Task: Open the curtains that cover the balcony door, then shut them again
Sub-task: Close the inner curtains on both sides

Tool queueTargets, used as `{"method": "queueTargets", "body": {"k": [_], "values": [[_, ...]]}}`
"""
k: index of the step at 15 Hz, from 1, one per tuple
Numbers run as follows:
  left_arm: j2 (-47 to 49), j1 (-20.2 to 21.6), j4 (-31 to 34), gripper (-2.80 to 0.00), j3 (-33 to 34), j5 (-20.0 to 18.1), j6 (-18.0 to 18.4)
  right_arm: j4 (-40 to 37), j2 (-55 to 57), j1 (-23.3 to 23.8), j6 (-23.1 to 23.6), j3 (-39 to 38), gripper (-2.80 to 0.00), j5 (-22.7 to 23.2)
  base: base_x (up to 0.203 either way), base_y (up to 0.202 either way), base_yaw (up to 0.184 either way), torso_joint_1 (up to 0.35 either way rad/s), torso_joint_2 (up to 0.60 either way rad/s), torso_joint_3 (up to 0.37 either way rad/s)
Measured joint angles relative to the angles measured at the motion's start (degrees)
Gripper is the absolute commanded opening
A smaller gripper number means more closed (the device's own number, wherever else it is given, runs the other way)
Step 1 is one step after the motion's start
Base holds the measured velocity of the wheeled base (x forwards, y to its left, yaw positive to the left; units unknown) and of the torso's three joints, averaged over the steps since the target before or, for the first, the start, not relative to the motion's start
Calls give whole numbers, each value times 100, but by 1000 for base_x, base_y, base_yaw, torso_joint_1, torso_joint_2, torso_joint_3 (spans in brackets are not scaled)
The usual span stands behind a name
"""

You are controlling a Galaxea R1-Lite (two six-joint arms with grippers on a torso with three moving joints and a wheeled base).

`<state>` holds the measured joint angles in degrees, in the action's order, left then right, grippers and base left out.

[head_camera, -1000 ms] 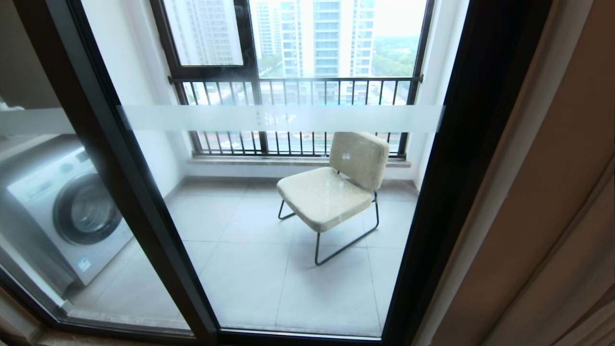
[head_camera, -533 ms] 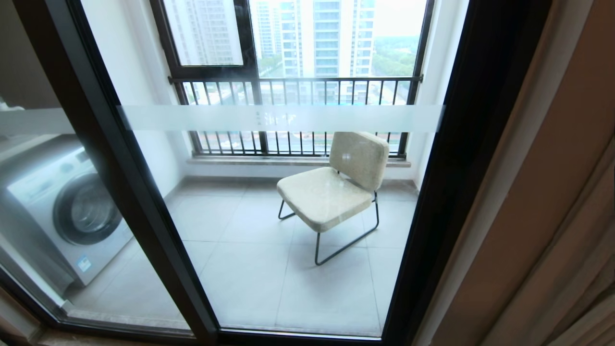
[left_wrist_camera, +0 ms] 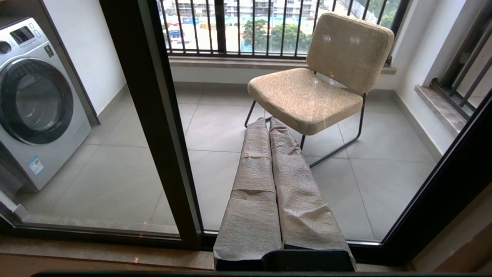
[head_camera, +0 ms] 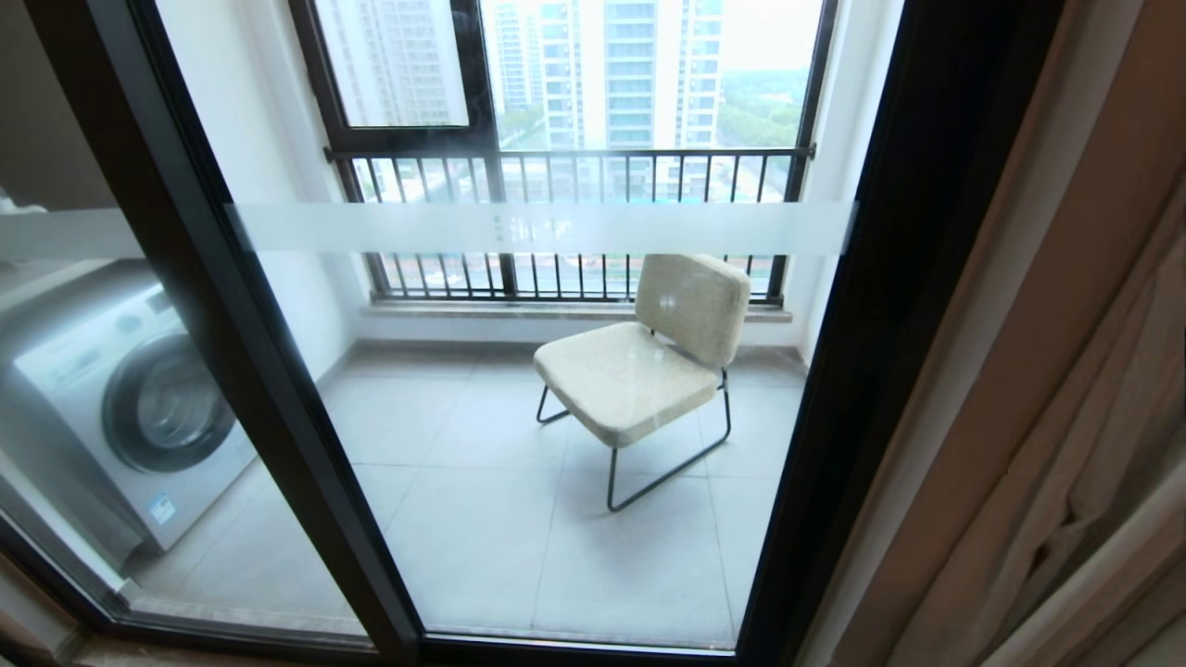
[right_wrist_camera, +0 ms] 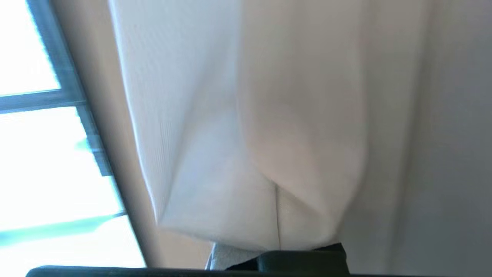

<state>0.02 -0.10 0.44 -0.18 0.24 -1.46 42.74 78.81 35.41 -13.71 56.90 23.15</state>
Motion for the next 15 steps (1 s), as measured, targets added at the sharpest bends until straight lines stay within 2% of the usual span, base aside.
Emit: {"method": "queueTargets", "body": {"k": [4, 10, 11, 15], "values": [[0, 0, 0, -280, 0, 0, -2, 41, -244, -794, 38, -162, -280, 16, 0, 0, 0, 0, 0, 0], [0, 0, 0, -280, 0, -2, -2, 516, -22, -970, 19, -208, -280, 14, 0, 0, 0, 0, 0, 0], [0, 0, 0, -280, 0, 0, -2, 516, 4, -970, 22, -208, 0, 3, 0, 0, 0, 0, 0, 0], [0, 0, 0, -280, 0, -2, 1, 522, 7, -968, 24, -283, 0, 0, 0, 0, 0, 0, 0, 0]]}}
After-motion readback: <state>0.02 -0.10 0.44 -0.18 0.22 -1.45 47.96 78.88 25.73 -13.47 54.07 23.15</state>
